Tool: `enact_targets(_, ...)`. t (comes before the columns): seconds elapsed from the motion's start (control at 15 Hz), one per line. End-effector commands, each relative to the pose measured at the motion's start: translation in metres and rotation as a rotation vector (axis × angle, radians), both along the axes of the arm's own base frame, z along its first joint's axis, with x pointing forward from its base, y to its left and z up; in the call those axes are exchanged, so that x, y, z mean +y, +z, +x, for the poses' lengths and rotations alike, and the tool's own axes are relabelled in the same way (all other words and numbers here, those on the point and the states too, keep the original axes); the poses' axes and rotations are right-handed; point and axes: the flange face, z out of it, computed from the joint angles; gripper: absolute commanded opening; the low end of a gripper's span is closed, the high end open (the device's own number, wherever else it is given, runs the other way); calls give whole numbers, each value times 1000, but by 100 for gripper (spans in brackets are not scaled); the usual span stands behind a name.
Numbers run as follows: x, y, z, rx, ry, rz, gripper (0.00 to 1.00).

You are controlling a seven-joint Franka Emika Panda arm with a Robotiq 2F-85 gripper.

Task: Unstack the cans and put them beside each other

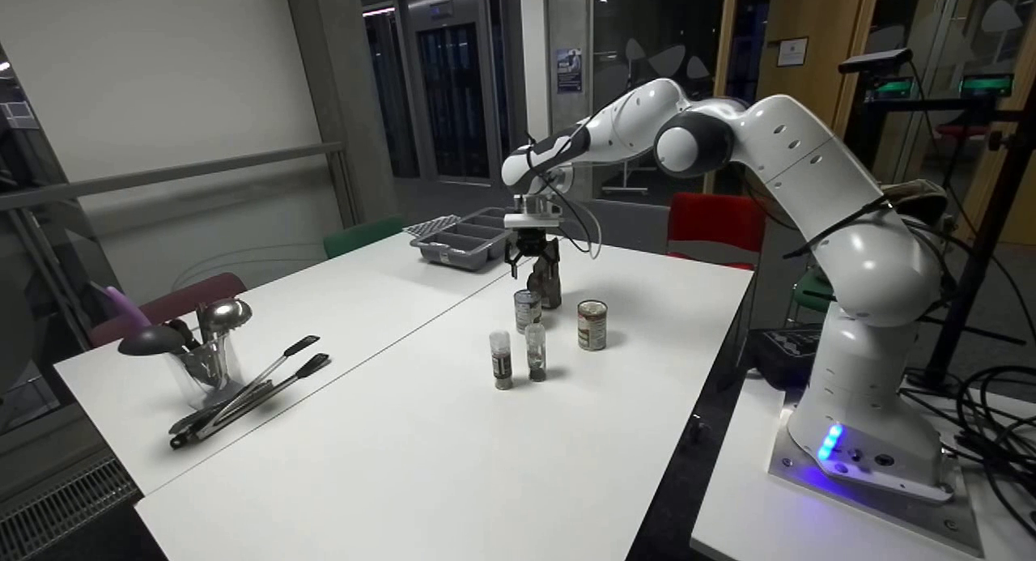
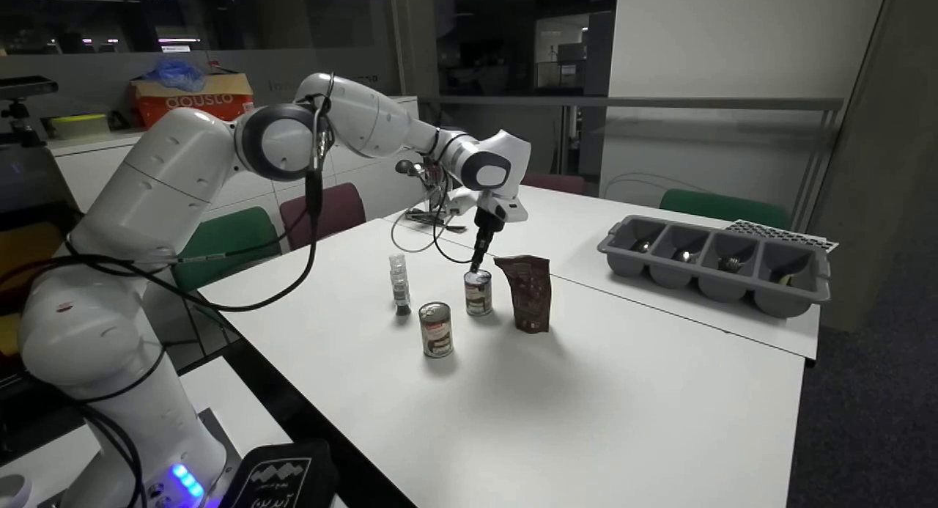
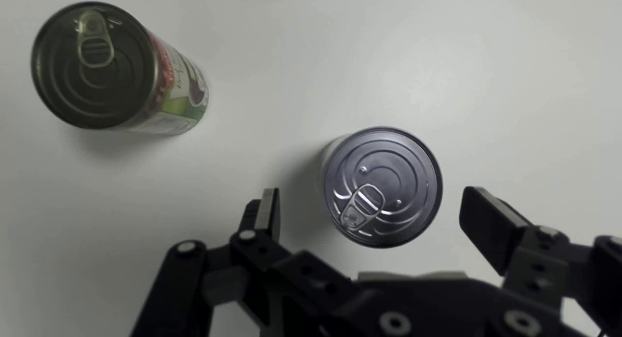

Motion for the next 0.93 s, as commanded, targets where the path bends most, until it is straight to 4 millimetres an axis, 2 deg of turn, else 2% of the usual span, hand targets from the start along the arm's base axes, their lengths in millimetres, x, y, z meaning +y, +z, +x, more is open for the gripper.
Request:
enact_targets(0.0, 9, 15, -39, -28, 143, 5, 100)
enact_targets(0.33, 20, -3, -78, -27, 352, -108, 100)
enact_targets(0.67, 33, -28, -127, -1, 487, -203, 100)
enact_targets(0.87, 35, -27, -159, -30, 518, -230, 100)
